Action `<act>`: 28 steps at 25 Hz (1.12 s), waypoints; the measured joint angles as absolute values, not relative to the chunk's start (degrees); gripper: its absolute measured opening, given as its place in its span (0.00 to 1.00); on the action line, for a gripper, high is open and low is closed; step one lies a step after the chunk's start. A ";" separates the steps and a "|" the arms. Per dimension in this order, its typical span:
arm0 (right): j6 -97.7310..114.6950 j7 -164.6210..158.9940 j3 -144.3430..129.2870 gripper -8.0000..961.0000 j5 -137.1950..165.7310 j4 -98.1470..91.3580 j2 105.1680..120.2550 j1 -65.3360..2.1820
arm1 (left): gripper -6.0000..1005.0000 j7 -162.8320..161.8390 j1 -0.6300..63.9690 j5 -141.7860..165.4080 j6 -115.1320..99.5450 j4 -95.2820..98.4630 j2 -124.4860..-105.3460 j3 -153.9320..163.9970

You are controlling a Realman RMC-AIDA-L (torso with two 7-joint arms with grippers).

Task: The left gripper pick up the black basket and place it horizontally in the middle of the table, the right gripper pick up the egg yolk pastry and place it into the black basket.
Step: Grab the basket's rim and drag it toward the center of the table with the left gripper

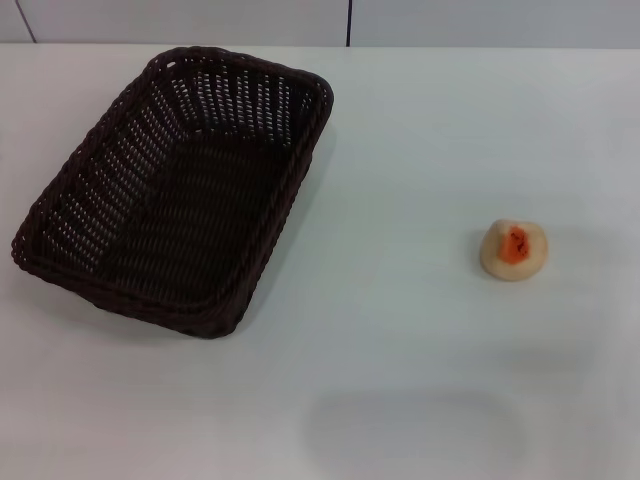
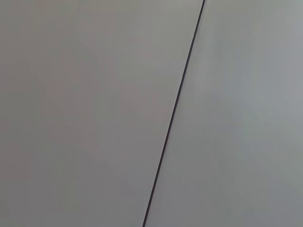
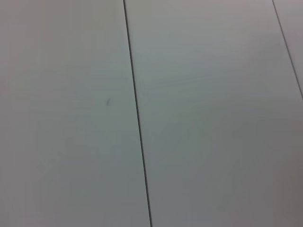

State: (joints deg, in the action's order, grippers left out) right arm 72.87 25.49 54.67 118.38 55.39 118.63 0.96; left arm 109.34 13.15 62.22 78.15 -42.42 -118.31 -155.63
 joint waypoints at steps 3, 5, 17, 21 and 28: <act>72.87 25.49 54.66 0.82 118.39 55.48 118.59 0.89 | 0.83 109.33 13.02 62.22 78.36 -42.39 -118.31 -155.65; 72.87 25.49 54.66 0.82 118.39 55.56 118.58 0.88 | 0.83 109.33 12.94 62.22 78.43 -42.38 -118.30 -155.66; 72.86 25.49 55.02 0.82 119.64 55.58 118.74 1.14 | 0.83 108.42 12.88 62.28 78.45 -42.46 -118.26 -155.42; 72.83 25.49 55.10 0.82 119.67 55.58 118.74 1.20 | 0.83 102.01 12.57 63.83 78.86 -44.81 -117.85 -153.11; 72.88 25.49 54.98 0.82 119.71 55.75 118.74 1.32 | 0.83 79.50 12.35 79.68 78.37 -60.95 -117.67 -148.39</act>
State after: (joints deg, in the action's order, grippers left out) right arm 72.88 25.49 54.98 119.71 55.75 118.74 1.32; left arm 79.51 12.35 79.68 78.37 -60.95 -117.67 -148.39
